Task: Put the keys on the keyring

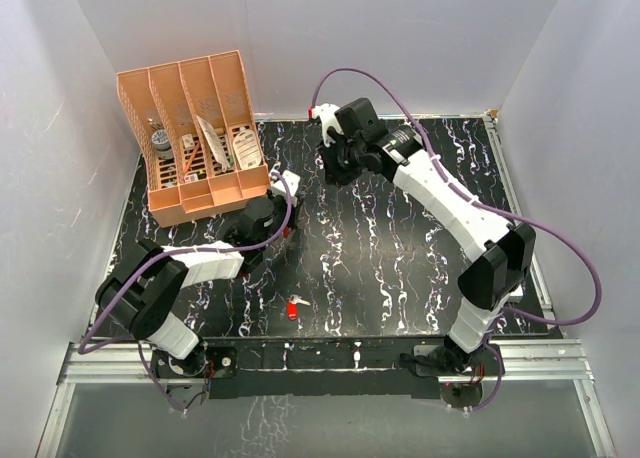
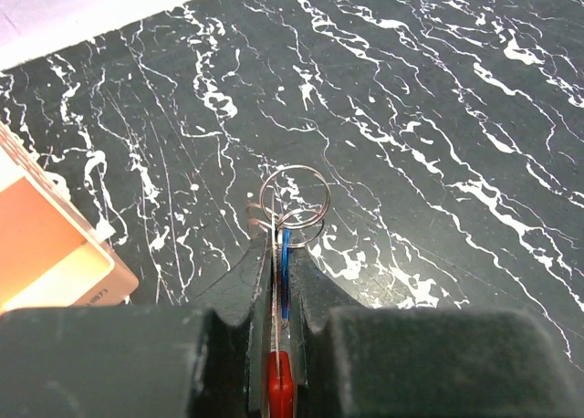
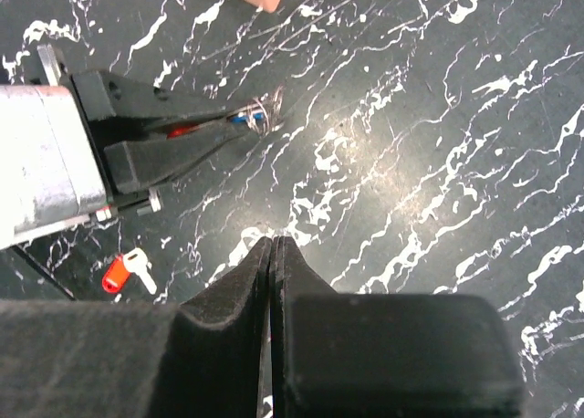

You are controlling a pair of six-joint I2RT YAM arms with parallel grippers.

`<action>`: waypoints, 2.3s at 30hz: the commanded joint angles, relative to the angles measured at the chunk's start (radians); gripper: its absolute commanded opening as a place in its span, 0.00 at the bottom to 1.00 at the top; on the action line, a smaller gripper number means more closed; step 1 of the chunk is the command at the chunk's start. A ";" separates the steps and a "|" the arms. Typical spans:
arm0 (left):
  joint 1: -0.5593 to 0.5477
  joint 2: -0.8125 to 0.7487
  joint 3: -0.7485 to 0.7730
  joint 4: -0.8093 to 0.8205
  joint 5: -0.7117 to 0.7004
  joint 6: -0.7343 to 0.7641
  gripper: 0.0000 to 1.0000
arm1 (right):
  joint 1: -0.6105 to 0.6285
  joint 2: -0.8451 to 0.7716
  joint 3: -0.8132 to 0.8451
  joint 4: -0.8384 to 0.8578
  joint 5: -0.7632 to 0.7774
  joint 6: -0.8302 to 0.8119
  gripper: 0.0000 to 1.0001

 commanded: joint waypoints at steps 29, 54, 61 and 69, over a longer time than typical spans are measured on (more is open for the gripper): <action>-0.005 -0.170 0.054 -0.009 0.147 -0.246 0.00 | -0.006 -0.405 -0.916 1.315 0.020 0.483 0.35; -0.005 -0.219 0.069 -0.015 0.186 -0.283 0.00 | -0.006 -0.357 -0.909 1.339 0.018 0.482 0.30; -0.005 -0.221 0.076 -0.018 0.197 -0.284 0.00 | -0.006 -0.350 -0.909 1.344 0.018 0.484 0.27; -0.005 -0.222 0.077 -0.018 0.207 -0.284 0.00 | -0.007 -0.341 -0.902 1.343 0.020 0.485 0.17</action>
